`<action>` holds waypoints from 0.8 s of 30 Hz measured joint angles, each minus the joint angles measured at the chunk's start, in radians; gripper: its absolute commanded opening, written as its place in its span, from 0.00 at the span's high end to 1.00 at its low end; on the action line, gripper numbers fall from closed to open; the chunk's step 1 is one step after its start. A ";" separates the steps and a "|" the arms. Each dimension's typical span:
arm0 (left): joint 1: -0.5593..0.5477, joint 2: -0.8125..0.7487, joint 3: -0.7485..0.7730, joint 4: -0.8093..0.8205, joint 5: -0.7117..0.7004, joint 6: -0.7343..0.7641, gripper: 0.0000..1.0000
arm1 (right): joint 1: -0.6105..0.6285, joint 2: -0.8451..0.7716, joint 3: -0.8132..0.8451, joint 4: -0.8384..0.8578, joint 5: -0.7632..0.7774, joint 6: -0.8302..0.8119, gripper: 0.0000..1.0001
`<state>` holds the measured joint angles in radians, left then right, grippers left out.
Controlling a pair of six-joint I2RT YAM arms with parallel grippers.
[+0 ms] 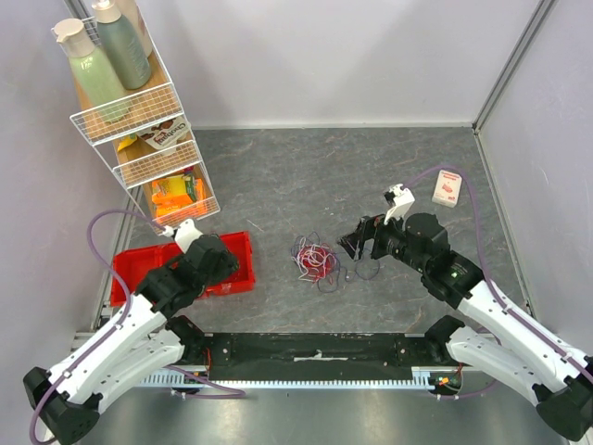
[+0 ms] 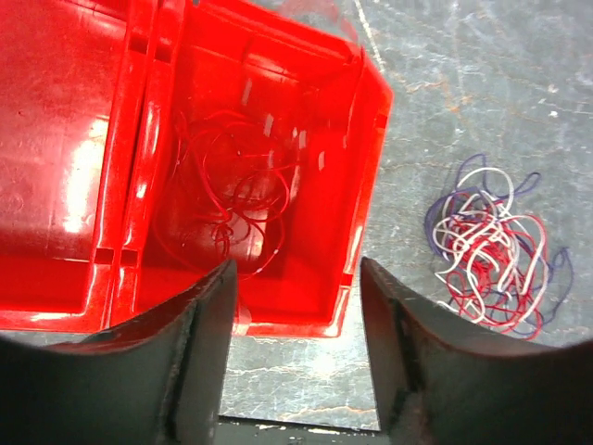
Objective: Untangle the cables
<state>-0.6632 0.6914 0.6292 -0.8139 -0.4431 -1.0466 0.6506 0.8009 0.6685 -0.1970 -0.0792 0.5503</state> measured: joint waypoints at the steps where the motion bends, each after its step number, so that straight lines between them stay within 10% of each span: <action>1: 0.000 -0.010 0.005 -0.004 0.000 0.001 0.30 | 0.000 -0.001 -0.007 0.006 0.000 0.002 0.02; 15: 0.000 -0.063 0.105 0.143 -0.017 0.301 0.22 | 0.000 0.085 -0.042 0.027 -0.021 0.023 0.02; 24: 0.093 0.520 0.389 0.254 0.060 0.558 0.23 | 0.000 0.110 -0.042 0.039 -0.047 0.034 0.02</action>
<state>-0.5701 1.2114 1.0180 -0.5602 -0.3828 -0.4885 0.6506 0.9108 0.6270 -0.1577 -0.1257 0.5838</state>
